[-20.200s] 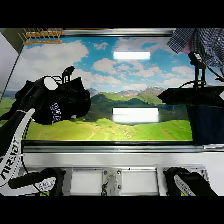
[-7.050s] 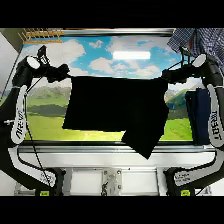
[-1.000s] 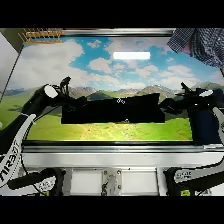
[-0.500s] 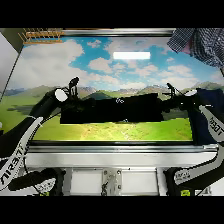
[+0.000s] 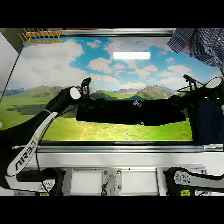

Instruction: Fold the clothes and pants, and hang the long-sleeved shirts on hangers.

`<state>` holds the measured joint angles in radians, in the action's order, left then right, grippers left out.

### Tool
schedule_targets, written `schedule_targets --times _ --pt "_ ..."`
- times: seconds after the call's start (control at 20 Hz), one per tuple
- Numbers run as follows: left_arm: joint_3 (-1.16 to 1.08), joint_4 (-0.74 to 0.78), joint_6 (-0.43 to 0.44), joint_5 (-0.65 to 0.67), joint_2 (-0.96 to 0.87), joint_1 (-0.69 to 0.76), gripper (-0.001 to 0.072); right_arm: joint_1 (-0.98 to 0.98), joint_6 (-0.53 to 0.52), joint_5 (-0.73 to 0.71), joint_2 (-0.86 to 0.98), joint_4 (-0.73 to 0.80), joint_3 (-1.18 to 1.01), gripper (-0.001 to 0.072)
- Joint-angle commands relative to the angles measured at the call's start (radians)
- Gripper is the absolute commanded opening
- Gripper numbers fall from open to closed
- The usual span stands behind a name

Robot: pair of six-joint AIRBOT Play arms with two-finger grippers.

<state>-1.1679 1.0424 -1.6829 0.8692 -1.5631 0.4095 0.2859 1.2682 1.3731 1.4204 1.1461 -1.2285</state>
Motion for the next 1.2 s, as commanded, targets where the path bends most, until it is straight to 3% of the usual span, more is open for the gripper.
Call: schedule_targets --times 0.0,0.25,0.7,0.9,1.15 --pt "-0.161 -0.006 -0.002 0.002 -0.145 0.102 0.0006 -0.056 0.085 0.153 -0.079 0.089 -0.12 0.0014" --pt "-0.367 -0.127 0.002 0.012 -0.343 0.211 0.0006 -0.228 0.143 0.233 -0.087 0.092 -0.33 0.0014" --pt "-0.642 -0.128 0.0 0.103 -0.537 0.282 0.0006 -0.415 0.177 0.232 -0.083 0.092 -0.456 0.0014" --pt "-0.648 -0.127 -0.001 0.157 -0.534 0.243 0.0006 -0.421 0.177 0.229 -0.071 0.092 -0.457 0.0014" --pt "-0.648 -0.117 0.023 0.264 -0.448 0.089 0.0006 -0.457 0.177 0.22 -0.029 0.088 -0.457 0.0014"
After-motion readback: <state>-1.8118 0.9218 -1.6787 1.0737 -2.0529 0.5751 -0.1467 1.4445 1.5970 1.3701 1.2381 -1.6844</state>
